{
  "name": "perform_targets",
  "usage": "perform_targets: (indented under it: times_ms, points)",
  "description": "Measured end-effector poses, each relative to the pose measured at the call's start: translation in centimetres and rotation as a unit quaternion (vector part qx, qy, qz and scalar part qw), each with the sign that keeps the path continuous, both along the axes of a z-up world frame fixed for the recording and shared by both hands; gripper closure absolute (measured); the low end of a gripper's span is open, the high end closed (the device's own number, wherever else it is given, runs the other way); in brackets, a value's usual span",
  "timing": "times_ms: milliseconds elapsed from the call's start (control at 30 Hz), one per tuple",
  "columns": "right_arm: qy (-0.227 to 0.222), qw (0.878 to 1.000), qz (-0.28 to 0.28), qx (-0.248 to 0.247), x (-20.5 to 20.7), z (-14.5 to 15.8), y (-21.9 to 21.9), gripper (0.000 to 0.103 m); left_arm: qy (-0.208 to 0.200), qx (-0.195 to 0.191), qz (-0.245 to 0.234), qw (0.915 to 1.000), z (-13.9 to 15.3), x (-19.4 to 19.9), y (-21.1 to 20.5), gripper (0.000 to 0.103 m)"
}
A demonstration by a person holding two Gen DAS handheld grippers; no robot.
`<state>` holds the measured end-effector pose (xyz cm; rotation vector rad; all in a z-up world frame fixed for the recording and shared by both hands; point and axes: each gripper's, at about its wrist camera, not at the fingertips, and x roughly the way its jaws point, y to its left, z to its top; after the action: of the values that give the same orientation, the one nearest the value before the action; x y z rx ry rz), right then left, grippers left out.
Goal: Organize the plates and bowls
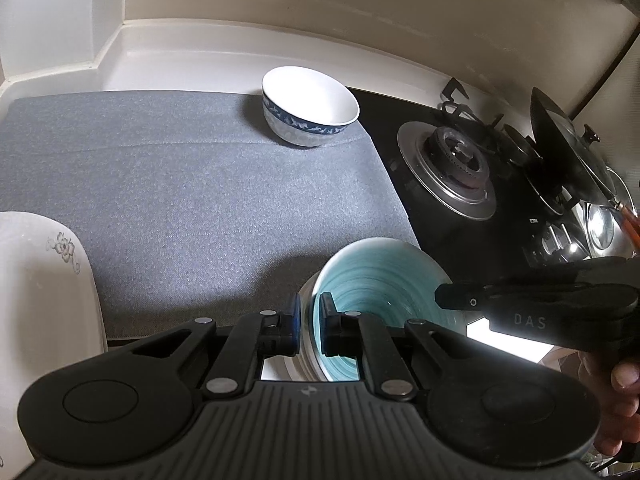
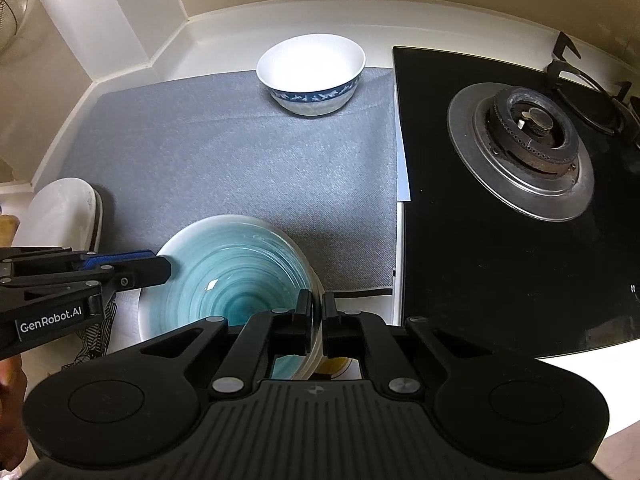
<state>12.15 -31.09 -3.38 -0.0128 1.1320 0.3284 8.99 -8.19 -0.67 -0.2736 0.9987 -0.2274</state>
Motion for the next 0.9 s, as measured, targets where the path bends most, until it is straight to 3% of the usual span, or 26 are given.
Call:
perform_targets:
  times_ms: [400, 733, 800, 900]
  points:
    - [-0.011, 1.000, -0.024, -0.004, -0.6, 0.4, 0.2, 0.096, -0.014, -0.019, -0.026, 0.9994, 0.0, 0.1, 0.6, 0.093]
    - [-0.095, 0.990, -0.080, 0.071, -2.1, 3.5, -2.1, 0.095, -0.079, -0.062, -0.001, 0.9949, 0.8, -1.5, 1.9, 0.081]
    - [-0.106, 0.987, -0.086, 0.089, -1.8, 3.8, -2.7, 0.084, -0.076, -0.064, 0.005, 0.9951, 0.9, -1.7, 1.9, 0.081]
    - [-0.106, 0.983, -0.093, 0.118, 0.0, 3.9, -3.6, 0.077, -0.083, -0.056, 0.015, 0.9949, 1.4, -2.3, 1.8, 0.081]
